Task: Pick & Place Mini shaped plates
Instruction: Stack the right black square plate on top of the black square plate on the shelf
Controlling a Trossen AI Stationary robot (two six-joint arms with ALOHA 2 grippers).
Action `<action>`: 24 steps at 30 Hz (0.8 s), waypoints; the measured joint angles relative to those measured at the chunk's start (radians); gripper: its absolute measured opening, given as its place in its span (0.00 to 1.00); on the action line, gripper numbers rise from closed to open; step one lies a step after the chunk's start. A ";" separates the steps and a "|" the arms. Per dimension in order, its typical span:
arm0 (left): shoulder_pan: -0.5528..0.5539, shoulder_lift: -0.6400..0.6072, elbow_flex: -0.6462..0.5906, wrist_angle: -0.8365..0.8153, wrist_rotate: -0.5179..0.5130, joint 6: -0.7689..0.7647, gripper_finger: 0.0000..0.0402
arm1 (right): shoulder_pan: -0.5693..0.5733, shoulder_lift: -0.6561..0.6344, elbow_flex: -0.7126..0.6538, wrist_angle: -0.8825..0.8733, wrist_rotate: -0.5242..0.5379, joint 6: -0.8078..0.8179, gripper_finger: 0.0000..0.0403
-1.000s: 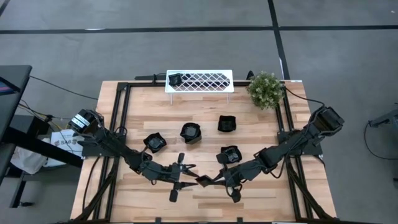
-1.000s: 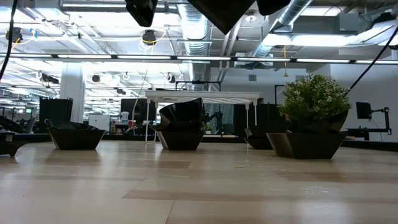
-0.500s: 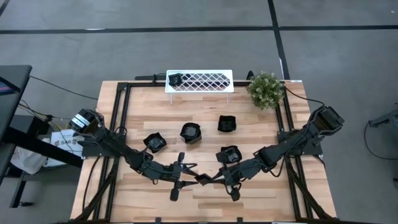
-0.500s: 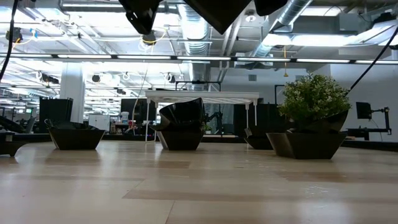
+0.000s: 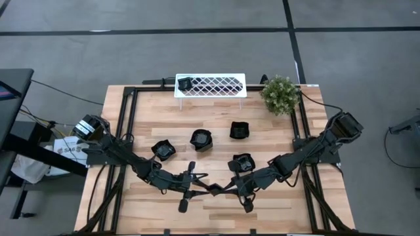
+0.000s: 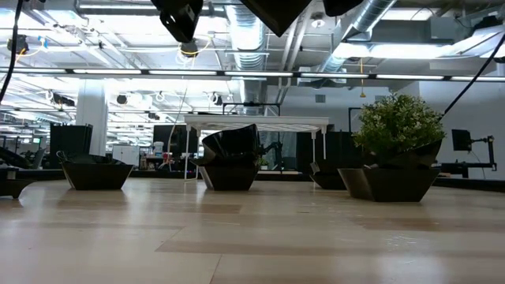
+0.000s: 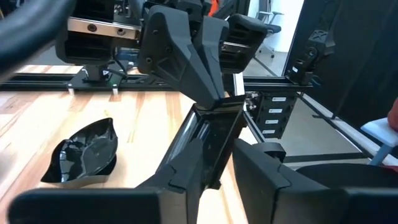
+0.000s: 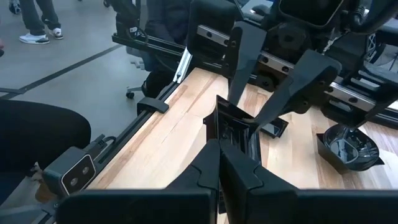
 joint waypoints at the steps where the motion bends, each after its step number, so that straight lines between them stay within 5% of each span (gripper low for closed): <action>1: 0.000 0.000 0.000 0.000 0.000 0.000 0.21 | 0.000 0.000 0.000 0.000 0.000 0.000 0.00; 15: -0.002 0.000 0.000 0.000 0.011 0.108 0.02 | 0.000 0.000 0.000 -0.001 0.000 0.000 0.00; 24: -0.002 0.000 0.000 0.003 0.006 0.114 0.02 | 0.000 0.000 0.000 -0.001 0.001 -0.005 0.01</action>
